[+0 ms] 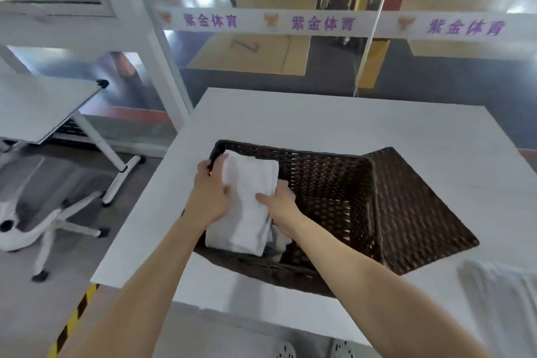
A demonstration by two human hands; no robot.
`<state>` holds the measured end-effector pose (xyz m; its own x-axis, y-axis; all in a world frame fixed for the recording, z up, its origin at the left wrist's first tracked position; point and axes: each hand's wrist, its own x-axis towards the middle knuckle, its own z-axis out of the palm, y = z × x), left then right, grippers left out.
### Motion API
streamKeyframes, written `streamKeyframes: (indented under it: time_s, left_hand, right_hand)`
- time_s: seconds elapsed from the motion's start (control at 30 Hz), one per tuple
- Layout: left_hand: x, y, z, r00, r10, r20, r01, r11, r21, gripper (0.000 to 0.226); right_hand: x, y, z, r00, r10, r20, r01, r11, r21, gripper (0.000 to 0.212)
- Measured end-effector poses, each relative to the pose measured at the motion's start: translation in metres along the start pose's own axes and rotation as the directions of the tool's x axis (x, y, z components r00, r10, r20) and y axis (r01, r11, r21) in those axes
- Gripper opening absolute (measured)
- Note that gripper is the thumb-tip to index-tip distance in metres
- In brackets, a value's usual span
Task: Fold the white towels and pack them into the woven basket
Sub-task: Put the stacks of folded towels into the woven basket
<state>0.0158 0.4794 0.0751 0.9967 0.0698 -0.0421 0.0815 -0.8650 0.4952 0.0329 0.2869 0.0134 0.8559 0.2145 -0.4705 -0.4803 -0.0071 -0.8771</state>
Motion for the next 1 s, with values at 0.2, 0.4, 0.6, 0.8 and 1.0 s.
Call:
streamKeyframes:
  time_s: [0.2, 0.4, 0.6, 0.8, 1.0]
  left_hand:
    - [0.006, -0.032, 0.046, 0.883, 0.029, 0.469, -0.247, 0.878, 0.411, 0.112]
    - [0.022, -0.007, 0.052, 0.919, -0.061, 0.390, -0.172, 0.827, 0.536, 0.092]
    - [0.032, 0.043, 0.055, 0.947, -0.074, 0.312, -0.161, 0.731, 0.663, 0.056]
    - [0.033, 0.166, 0.084, 0.963, 0.157, 0.218, -0.263, 0.719, 0.643, 0.024]
    - [-0.009, 0.332, 0.154, 0.905, 0.416, 0.085, -0.414, 0.817, 0.402, 0.026]
  right_hand:
    - [0.033, 0.016, 0.005, 0.990, 0.097, -0.101, -0.122, 0.950, -0.287, 0.055]
    - [-0.019, -0.031, -0.047, 0.997, -0.074, 0.020, 0.053, 0.478, -0.877, 0.040]
    - [-0.097, -0.059, -0.161, 0.917, -0.376, -0.133, 0.028, 0.392, -0.919, 0.036]
    - [-0.178, -0.065, -0.270, 0.796, -0.553, -0.246, 0.107, 0.530, -0.841, 0.019]
    - [-0.238, -0.003, -0.424, 0.720, -0.476, -0.504, -0.078, 0.667, -0.741, 0.013]
